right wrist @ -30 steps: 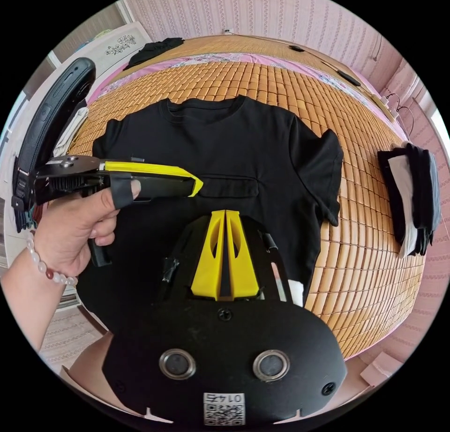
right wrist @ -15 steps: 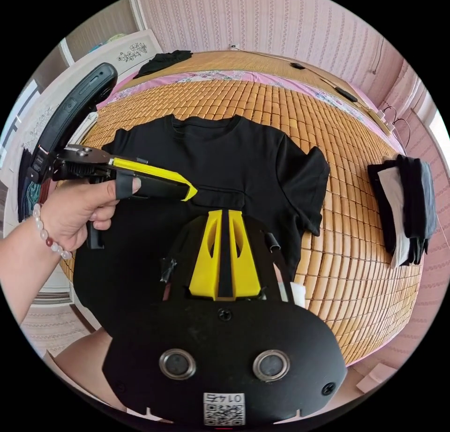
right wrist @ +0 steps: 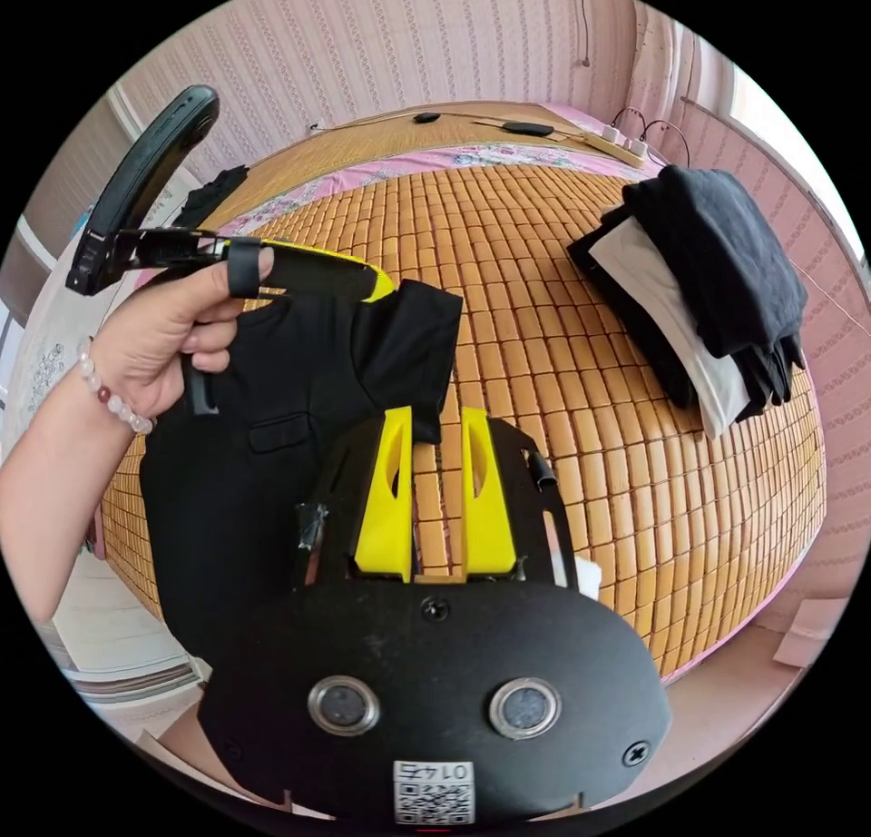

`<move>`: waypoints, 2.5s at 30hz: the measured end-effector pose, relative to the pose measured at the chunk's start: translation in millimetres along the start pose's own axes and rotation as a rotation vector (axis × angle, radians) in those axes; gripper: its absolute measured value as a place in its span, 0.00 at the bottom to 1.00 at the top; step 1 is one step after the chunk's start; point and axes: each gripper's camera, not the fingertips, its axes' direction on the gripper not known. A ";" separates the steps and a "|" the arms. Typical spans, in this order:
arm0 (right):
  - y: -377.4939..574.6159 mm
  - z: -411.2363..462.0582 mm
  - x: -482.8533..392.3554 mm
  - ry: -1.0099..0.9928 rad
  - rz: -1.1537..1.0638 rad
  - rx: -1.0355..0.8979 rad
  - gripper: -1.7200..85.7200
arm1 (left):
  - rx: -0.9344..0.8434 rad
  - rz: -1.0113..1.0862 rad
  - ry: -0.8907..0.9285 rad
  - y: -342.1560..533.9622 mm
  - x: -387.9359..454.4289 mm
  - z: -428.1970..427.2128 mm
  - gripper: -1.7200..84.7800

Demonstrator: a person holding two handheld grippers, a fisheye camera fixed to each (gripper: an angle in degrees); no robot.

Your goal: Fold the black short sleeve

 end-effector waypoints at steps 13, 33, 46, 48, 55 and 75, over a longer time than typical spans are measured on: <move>2.4 13.0 15.8 -0.051 0.071 -0.059 0.01 | -0.106 0.049 -0.020 -13.7 -2.3 35.2 0.02; -28.4 -26.8 -82.8 -0.183 -0.275 -0.137 0.04 | 0.107 -0.406 0.047 262.8 -112.7 -107.5 0.08; -75.6 -36.9 -203.2 -0.137 -0.488 -0.190 0.08 | 0.212 -0.678 -0.013 430.3 -158.7 -178.4 0.07; -78.5 -36.7 -221.6 -0.130 -0.527 -0.188 0.08 | 0.241 -0.741 -0.034 470.3 -168.1 -191.2 0.07; -99.0 -41.1 -308.1 -0.207 -0.671 -0.163 0.08 | 0.320 -0.903 -0.080 559.8 -192.3 -216.4 0.07; -145.9 9.4 -515.8 -0.215 -0.926 -0.181 0.03 | 0.316 -1.037 -0.066 612.0 -228.3 -218.1 0.02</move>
